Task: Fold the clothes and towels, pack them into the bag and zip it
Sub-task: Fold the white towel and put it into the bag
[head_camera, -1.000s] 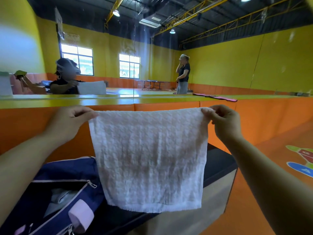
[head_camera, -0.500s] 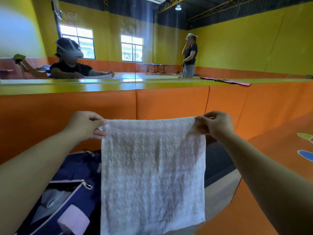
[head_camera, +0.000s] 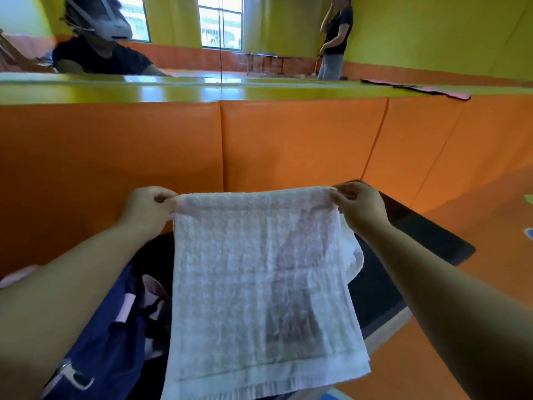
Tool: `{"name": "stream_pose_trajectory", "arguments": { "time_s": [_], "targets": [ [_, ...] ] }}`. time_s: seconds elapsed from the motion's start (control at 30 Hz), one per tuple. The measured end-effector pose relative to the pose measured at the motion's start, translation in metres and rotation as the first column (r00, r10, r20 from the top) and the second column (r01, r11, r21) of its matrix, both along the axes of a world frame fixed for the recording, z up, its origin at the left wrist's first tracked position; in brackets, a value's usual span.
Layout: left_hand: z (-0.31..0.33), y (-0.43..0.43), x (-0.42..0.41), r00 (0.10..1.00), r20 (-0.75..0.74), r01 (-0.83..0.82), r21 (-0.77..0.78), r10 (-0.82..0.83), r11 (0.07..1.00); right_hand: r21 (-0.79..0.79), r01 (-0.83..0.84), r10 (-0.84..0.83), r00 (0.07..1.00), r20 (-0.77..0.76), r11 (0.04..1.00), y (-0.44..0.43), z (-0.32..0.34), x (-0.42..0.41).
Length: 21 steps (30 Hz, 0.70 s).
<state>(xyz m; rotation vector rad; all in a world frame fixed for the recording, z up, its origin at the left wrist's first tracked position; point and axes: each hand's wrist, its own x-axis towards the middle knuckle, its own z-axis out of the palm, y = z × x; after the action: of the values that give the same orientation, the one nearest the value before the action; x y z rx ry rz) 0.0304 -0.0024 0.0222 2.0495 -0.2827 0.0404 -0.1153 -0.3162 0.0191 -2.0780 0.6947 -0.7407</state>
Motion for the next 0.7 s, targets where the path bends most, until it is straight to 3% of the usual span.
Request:
{"name": "stream_pose_trajectory", "arguments": {
  "time_s": [0.07, 0.27, 0.4, 0.5, 0.6, 0.7],
  "targets": [
    [-0.016, -0.006, 0.002, 1.000, 0.012, 0.025, 0.112, -0.027, 0.993, -0.020, -0.034, 0.032, 0.995, -0.091, 0.999, 0.001, -0.012, 0.004],
    [-0.060, -0.007, -0.031, 0.984, -0.038, 0.179, 0.216, -0.175, 0.960, -0.051, -0.124, 0.112, 0.975, -0.194, 0.991, 0.016, -0.051, -0.017],
    [-0.075, -0.003, -0.070, 0.958, -0.012, 0.274, 0.319, -0.285, 0.907, -0.268, -0.247, 0.172, 0.946, -0.274, 0.931, 0.036, -0.075, -0.056],
    [-0.082, 0.000, -0.102, 0.927, 0.020, 0.340, 0.374, -0.374, 0.863, -0.415, -0.403, 0.274, 0.901, -0.336, 0.816, 0.051, -0.089, -0.089],
    [-0.093, 0.008, -0.134, 0.861, 0.015, 0.429, 0.515, -0.508, 0.742, -0.500, -0.541, 0.366, 0.836, -0.409, 0.677, 0.063, -0.100, -0.120],
    [-0.105, 0.016, -0.158, 0.820, -0.067, 0.460, 0.669, -0.569, 0.584, -0.476, -0.643, 0.383, 0.753, -0.535, 0.600, 0.071, -0.108, -0.147]
  ]
}}
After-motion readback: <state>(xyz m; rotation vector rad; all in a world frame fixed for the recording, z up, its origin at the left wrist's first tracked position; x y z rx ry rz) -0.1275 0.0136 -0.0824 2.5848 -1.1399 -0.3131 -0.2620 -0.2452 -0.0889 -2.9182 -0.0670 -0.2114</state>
